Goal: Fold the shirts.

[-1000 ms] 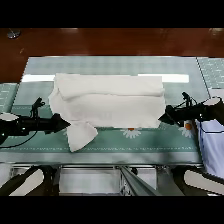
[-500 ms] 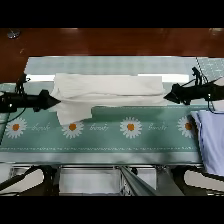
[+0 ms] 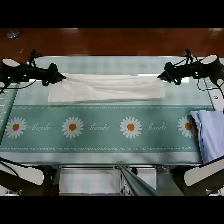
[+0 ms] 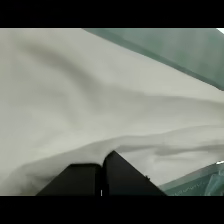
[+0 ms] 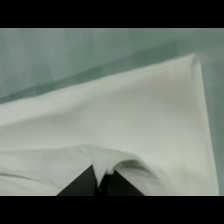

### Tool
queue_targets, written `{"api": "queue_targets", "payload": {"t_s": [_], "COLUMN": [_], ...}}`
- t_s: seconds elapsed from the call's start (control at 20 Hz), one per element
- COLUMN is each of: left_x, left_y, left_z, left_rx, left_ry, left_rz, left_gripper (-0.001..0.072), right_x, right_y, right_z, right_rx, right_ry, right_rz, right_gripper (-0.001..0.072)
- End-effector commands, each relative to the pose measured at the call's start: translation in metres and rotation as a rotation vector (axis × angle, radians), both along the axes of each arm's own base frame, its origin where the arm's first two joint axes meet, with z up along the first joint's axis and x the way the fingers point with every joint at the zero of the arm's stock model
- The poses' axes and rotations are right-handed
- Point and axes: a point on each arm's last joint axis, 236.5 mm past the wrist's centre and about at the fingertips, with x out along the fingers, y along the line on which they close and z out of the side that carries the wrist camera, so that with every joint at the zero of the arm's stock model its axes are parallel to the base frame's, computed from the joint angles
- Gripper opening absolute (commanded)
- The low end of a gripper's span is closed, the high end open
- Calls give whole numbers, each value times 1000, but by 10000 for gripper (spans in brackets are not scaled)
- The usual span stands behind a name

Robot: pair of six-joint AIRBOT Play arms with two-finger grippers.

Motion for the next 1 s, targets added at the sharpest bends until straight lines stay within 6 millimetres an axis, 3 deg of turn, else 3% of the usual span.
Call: {"api": "queue_targets", "payload": {"t_s": [0.0, 0.05, 0.1, 0.15, 0.2, 0.35, 0.4, 0.45, 0.55, 0.7, 0.9, 0.95], "left_x": [19, 19, 12, 1, -15, -76, -86, -86, -75, -68, -90, -95], "left_y": [0, 0, -3, 0, 12, 91, 113, 122, 127, 94, 8, -15], "left_z": [-10, -10, -9, -5, -3, -7, -4, 3, 19, 48, 62, 59], "left_rx": [-11, -9, -21, -23, 3, 191, 230, 233, 255, 286, 233, 211], "left_ry": [8, 7, 24, 49, 97, 342, 368, 344, 219, -10, -124, -119], "left_rz": [2, -2, -26, -74, -128, -136, -79, -23, 78, 119, 13, -31], "left_gripper": [17, 181, 705, 698, 698, 697, 696, 696, 697, 697, 697, 697], "right_x": [26, 29, 30, 30, 27, 0, -13, -22, -34, -46, -50, -49], "right_y": [3, 4, 1, -7, -18, -59, -70, -76, -68, -34, 13, 22], "right_z": [-14, -15, -15, -13, -12, -19, -28, -35, -46, -60, -64, -60], "right_rx": [33, 46, 47, 43, 50, 30, 7, -19, -23, 10, 26, 44], "right_ry": [20, 19, 15, 8, 19, 101, 153, 192, 243, 306, 311, 300], "right_rz": [-29, -34, -36, -45, -53, -48, -40, -28, 14, 99, 200, 214], "right_gripper": [25, 247, 575, 625, 625, 624, 624, 624, 624, 624, 602, 458]}}
